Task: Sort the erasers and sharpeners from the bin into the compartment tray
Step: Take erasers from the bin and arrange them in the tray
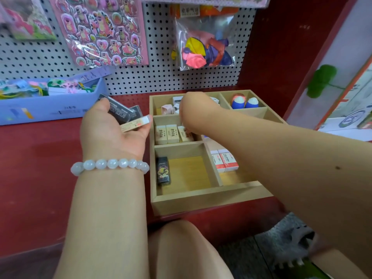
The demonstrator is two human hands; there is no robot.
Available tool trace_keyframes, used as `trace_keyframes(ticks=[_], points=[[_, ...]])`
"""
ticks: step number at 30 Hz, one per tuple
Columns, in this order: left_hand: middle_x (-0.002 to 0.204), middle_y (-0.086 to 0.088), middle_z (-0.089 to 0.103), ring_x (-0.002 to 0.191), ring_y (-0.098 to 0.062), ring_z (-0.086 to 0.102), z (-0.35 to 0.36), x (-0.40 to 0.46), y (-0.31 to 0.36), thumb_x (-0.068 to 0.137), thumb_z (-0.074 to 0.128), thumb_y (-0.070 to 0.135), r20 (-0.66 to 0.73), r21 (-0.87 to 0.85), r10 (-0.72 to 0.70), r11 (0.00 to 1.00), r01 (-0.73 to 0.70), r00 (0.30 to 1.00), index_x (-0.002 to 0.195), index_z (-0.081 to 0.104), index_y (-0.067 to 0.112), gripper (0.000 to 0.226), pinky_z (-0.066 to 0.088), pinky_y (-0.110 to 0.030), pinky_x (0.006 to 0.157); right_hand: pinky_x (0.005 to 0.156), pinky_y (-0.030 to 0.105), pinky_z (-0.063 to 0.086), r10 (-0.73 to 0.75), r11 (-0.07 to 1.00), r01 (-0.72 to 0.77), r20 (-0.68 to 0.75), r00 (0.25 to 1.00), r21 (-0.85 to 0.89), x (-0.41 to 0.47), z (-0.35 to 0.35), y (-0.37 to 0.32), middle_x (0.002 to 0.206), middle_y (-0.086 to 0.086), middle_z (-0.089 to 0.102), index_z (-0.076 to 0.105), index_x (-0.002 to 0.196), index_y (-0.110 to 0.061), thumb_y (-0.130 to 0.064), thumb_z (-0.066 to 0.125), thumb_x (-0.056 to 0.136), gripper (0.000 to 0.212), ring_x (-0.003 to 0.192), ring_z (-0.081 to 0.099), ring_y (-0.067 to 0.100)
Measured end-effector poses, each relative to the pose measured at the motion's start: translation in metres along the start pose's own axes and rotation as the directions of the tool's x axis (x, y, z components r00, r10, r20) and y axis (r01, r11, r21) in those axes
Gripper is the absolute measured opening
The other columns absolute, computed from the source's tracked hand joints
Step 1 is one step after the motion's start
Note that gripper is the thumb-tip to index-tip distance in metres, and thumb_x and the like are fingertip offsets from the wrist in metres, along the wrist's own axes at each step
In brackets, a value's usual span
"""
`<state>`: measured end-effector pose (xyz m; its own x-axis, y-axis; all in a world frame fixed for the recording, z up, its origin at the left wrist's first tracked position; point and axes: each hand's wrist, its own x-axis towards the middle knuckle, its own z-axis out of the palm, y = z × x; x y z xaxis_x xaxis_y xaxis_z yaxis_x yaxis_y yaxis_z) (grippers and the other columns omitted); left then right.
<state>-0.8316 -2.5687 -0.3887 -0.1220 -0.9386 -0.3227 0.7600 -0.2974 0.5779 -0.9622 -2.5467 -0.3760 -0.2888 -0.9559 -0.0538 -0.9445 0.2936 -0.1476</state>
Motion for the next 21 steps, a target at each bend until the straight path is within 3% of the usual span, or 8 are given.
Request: trace_keyframes(ticks=[2,4,7,10,13,18,21], points=[[0.107,-0.008,0.054,0.102,-0.029,0.056,0.0,0.0,0.0,0.096,0.05,0.026,0.001,-0.006,-0.003,1.0,0.003,1.0,0.099,0.054,0.012,0.015,0.053,-0.048,0.074,0.055,0.023,0.04,-0.064,0.998,0.064,-0.007,0.998,0.016,0.003,0.0,0.007,0.084,0.006,0.058,0.064,0.089,-0.007,-0.005,0.046,0.09,0.018,0.069,0.05,0.021],[0.109,-0.009,0.054,0.104,-0.03,0.055,0.0,0.0,-0.001,0.096,0.051,0.025,-0.003,-0.012,-0.017,1.0,0.017,1.0,0.095,0.054,0.012,0.013,0.052,-0.049,0.077,0.076,0.029,0.045,-0.113,0.993,0.112,-0.052,0.992,-0.025,0.001,-0.005,0.01,0.106,0.01,0.064,0.065,0.111,-0.008,-0.01,0.045,0.092,0.028,0.092,0.058,0.026],[0.111,-0.012,0.053,0.106,-0.034,0.053,0.001,-0.001,-0.003,0.095,0.052,0.026,0.002,-0.005,-0.039,0.999,0.039,0.999,0.093,0.055,0.013,0.014,0.052,-0.051,0.084,0.095,0.041,0.039,-0.131,0.984,0.133,0.02,0.991,-0.121,-0.002,-0.007,0.019,0.114,0.011,0.063,0.063,0.115,-0.009,-0.011,0.04,0.091,0.033,0.101,0.056,0.028],[0.108,-0.012,0.054,0.105,-0.033,0.053,0.001,-0.002,-0.004,0.095,0.051,0.026,0.02,0.0,-0.049,0.999,0.049,0.999,0.092,0.056,0.012,0.015,0.051,-0.053,0.087,0.093,0.038,0.045,-0.101,0.989,0.115,0.14,0.985,-0.097,-0.008,-0.001,0.022,0.125,0.015,0.06,0.062,0.118,-0.003,-0.008,0.043,0.092,0.033,0.113,0.057,0.031],[0.108,-0.011,0.054,0.104,-0.032,0.054,0.002,-0.003,-0.006,0.096,0.051,0.027,0.031,0.003,-0.053,0.999,0.053,0.998,0.096,0.057,0.012,0.016,0.052,-0.052,0.086,0.093,0.034,0.048,-0.067,0.998,0.065,0.203,0.977,0.017,-0.016,-0.009,0.023,0.121,0.013,0.062,0.06,0.123,-0.006,-0.014,0.053,0.091,0.033,0.113,0.058,0.03],[0.111,-0.012,0.054,0.1,-0.033,0.057,0.004,-0.001,-0.01,0.097,0.049,0.024,0.069,-0.02,-0.103,0.994,0.105,0.992,0.108,0.055,0.011,0.018,0.054,-0.05,0.072,0.096,0.034,0.042,-0.079,0.983,0.039,0.22,0.972,0.179,-0.02,-0.007,0.035,0.129,0.006,0.054,0.047,0.134,-0.02,-0.02,0.05,0.095,0.039,0.116,0.05,0.025],[0.113,-0.016,0.054,0.095,-0.033,0.059,0.006,-0.003,-0.014,0.098,0.047,0.023,0.086,-0.019,-0.144,0.989,0.147,0.986,0.119,0.052,0.009,0.026,0.053,-0.052,0.075,0.082,0.027,0.046,-0.1,0.953,0.054,0.142,0.985,0.299,-0.021,-0.004,0.035,0.127,0.0,0.054,0.044,0.136,-0.028,-0.022,0.047,0.096,0.041,0.108,0.052,0.017]])
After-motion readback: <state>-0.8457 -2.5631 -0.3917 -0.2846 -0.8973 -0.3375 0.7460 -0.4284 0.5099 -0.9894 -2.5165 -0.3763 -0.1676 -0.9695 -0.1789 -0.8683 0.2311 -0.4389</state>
